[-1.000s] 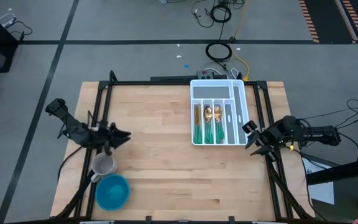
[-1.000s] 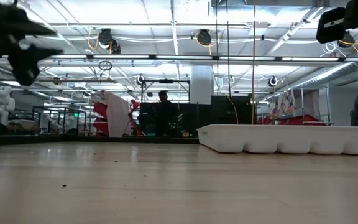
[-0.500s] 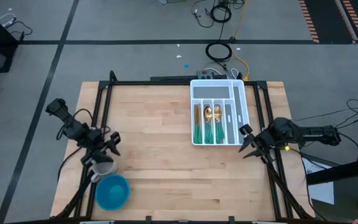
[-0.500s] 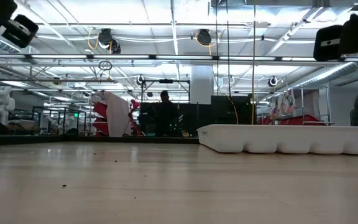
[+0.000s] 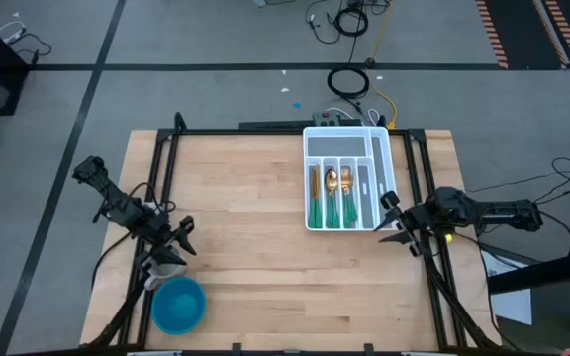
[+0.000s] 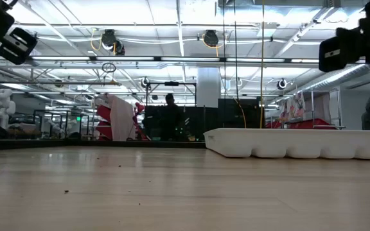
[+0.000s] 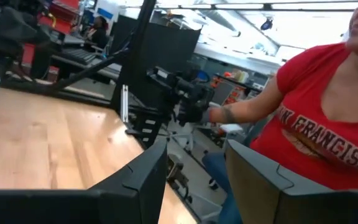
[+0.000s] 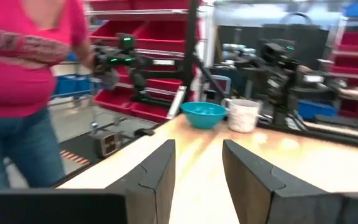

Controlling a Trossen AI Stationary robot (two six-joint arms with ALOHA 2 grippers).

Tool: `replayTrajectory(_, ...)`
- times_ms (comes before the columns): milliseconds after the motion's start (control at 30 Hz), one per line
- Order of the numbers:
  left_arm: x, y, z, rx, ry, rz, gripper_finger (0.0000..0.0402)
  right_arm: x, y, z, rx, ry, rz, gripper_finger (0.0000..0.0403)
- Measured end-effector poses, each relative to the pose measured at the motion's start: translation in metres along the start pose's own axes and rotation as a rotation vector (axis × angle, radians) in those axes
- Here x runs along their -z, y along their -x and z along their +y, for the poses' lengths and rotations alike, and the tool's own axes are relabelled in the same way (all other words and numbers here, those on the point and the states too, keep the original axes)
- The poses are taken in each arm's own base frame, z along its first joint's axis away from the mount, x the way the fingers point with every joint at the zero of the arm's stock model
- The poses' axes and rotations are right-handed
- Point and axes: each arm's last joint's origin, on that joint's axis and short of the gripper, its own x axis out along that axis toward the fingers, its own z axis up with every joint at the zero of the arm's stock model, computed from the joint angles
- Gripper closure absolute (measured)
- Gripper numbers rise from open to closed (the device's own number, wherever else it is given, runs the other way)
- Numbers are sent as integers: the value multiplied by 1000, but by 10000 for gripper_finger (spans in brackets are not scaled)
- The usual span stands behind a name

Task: Sort silverware
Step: Return to Home Position

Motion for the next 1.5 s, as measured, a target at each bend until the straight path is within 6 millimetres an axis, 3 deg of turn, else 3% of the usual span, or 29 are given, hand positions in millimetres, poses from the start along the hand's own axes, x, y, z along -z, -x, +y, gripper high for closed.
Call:
replayTrajectory(167, 5, 0, 4, -81, 17, 33, 233, 4, -1, -5, 142, -108, 34, 280)
replayTrajectory(333, 6, 1, 7, -166, 118, 11, 233, 12, -1, -15, 478, -185, 99, 280)
replayTrajectory(400, 6, 1, 7, -168, 159, 7, 233, 11, -1, -16, 529, -160, 96, 280)
replayTrajectory(633, 2, 0, 7, -197, 108, -43, 233, 4, -4, -11, 293, -44, 52, 280)
replayTrajectory(800, 1, 0, 6, -179, -7, -31, 233, 4, -4, -11, 290, -60, 47, 280)
replayTrajectory(1000, 1, 0, 2, -51, -60, -4, 233, 3, -4, -10, 283, -68, 33, 280)
replayTrajectory(1267, -8, 2, -12, 335, -319, -61, 233, 2, -5, -6, 110, 0, 31, 280)
replayTrajectory(1500, 13, 1, 0, 127, -271, 161, 233, 7, -5, -3, 43, -27, 79, 280)
